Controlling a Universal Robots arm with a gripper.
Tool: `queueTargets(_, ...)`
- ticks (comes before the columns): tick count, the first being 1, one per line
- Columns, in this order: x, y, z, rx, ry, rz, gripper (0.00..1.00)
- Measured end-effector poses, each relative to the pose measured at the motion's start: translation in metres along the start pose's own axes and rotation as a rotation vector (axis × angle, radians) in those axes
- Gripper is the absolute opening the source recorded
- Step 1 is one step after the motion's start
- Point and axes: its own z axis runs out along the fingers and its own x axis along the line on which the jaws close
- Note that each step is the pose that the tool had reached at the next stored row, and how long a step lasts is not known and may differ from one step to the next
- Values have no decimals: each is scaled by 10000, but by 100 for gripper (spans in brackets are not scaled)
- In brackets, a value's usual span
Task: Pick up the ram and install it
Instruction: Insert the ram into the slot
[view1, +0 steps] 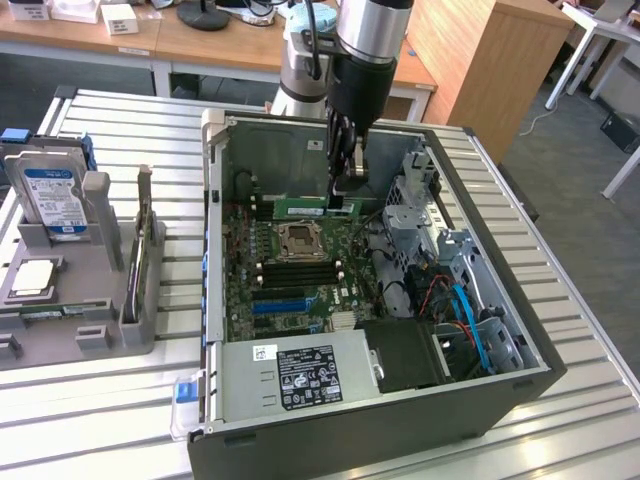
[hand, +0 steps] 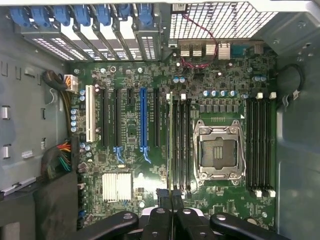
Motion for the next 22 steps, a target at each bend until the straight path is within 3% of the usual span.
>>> queueTargets(3,-1,1,51,0,0,1,12)
queueTargets(17,-52,19,67,-1,2,2,12)
queueTargets(22,-54,19,140,-1,0,3,12)
